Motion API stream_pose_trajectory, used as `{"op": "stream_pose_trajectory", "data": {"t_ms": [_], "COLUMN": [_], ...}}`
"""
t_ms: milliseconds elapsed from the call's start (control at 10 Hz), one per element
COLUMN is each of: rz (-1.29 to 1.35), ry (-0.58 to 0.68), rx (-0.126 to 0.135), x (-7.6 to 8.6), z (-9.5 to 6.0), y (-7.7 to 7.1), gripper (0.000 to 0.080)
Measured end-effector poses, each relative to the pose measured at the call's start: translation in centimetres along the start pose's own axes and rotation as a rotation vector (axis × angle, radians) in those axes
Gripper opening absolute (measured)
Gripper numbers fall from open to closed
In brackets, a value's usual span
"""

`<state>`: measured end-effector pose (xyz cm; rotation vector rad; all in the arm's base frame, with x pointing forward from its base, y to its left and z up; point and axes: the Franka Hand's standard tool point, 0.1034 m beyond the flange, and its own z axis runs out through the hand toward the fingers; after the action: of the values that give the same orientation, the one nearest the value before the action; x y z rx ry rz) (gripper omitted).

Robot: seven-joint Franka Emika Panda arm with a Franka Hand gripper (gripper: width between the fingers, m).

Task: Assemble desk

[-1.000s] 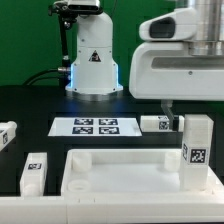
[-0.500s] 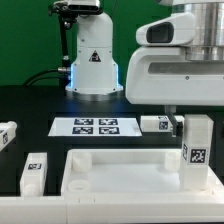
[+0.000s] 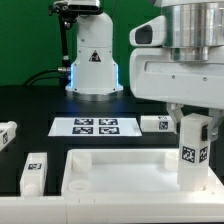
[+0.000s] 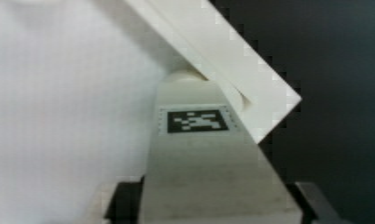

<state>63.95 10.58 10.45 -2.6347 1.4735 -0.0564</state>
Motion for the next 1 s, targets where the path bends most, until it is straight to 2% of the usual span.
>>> {"op": "stream_pose_trajectory", "data": {"t_ms": [400, 600, 700, 1000], "rz": [0.235, 0.678, 0.779, 0.794], "ry": [-0.010, -0.057, -0.061, -0.058], "rx": [0.002, 0.033, 0.044, 0.042], "x": [-0.13, -0.50, -0.47, -0.40], "z": [0.02, 0.12, 0.13, 0.18], "y": [-0.02, -0.31, -0.35, -0.26], "gripper": [0.0284, 0.0285, 0.0285, 0.0285]}}
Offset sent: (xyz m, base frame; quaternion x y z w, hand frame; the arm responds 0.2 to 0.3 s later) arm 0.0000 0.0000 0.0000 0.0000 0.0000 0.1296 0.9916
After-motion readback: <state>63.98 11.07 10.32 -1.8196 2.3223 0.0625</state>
